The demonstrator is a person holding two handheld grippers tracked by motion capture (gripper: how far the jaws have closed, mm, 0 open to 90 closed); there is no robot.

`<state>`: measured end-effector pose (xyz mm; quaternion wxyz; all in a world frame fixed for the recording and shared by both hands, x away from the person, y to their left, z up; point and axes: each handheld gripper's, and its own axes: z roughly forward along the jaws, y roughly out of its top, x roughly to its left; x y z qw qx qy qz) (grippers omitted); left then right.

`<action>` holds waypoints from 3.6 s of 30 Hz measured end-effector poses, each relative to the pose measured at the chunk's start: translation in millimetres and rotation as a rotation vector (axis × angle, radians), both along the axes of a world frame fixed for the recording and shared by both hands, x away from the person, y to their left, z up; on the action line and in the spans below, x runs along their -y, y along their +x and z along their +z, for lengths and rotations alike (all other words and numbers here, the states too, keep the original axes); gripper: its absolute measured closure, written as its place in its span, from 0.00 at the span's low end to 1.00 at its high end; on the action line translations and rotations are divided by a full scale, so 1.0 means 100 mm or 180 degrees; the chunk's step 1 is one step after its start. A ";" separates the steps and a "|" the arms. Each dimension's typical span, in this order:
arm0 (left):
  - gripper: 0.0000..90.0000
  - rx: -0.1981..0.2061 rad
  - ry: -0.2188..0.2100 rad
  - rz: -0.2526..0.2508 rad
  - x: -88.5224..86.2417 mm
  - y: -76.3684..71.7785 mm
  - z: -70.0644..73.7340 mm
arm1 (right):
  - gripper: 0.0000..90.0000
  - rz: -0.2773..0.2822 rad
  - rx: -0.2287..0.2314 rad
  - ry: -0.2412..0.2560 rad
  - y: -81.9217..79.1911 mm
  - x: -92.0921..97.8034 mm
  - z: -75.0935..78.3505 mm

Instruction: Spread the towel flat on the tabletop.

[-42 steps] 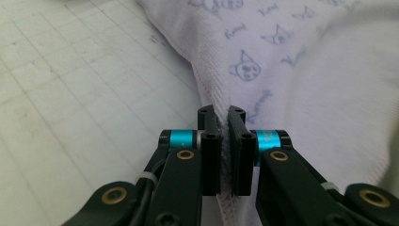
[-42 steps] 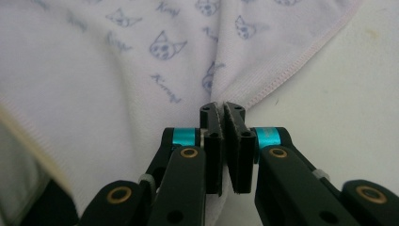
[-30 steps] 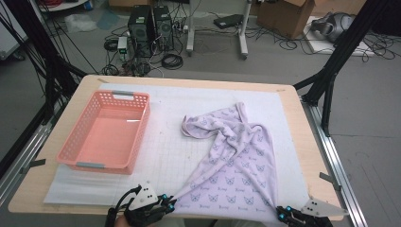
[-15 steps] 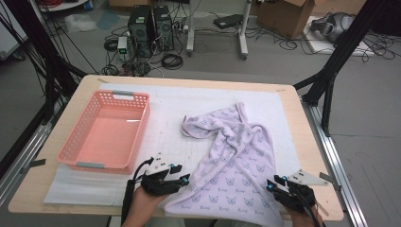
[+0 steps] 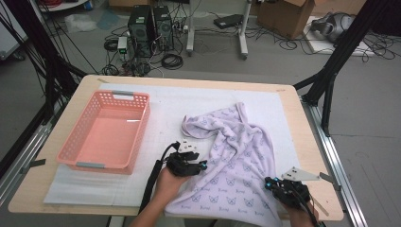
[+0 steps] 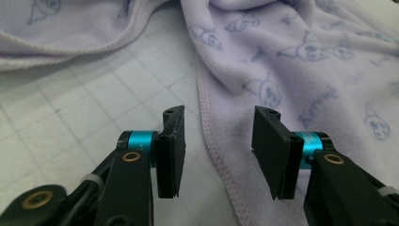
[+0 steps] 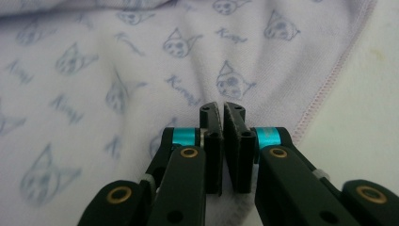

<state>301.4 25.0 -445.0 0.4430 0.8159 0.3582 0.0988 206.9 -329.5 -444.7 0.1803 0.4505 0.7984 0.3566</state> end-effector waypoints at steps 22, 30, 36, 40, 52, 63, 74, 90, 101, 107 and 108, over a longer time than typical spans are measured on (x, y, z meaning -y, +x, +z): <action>0.96 0.0266 0.0342 -0.0132 0.05 -0.16 -0.01 | 0.74 0.0020 0.0047 0.0152 -0.23 0.16 -0.02; 0.96 0.0368 0.0278 0.0005 -0.57 -0.56 0.02 | 0.73 -0.0088 0.0102 0.0190 -0.15 0.14 -0.01; 0.96 0.0372 0.0234 0.0035 -0.87 -0.87 -0.02 | 0.68 -0.0172 0.0153 0.0159 0.00 0.03 0.02; 0.96 0.0382 0.0186 -0.0076 -0.91 -1.03 0.02 | 0.66 -0.0154 0.0113 0.0084 0.14 -0.10 -0.03; 0.66 0.0391 -0.0169 0.0037 -0.91 -0.94 0.05 | 0.97 0.0291 -0.0145 0.0054 -0.18 0.02 0.05; 0.52 0.0306 -0.0191 0.0198 -0.64 -0.49 0.08 | 0.89 0.0699 -0.0371 0.0269 -0.55 0.30 0.10; 0.54 0.0146 0.0136 0.0193 -0.16 0.04 -0.01 | 0.75 0.0231 0.0103 0.0366 -0.20 0.12 0.18; 0.95 0.0387 0.0112 -0.0114 -0.53 -0.63 -0.03 | 0.67 0.0040 0.0176 0.0291 0.06 -0.08 0.14; 0.95 0.0382 0.0074 -0.0252 -0.74 -1.04 0.00 | 0.65 0.0114 0.0081 -0.0087 0.65 -0.67 0.07; 0.93 0.0402 0.0000 -0.0241 -0.75 -1.03 0.01 | 0.98 0.0223 0.0023 -0.0111 0.65 -0.67 0.01; 0.92 0.0403 -0.0017 -0.0227 -0.75 -1.02 0.00 | 0.98 0.0247 0.0005 -0.0142 0.61 -0.65 0.03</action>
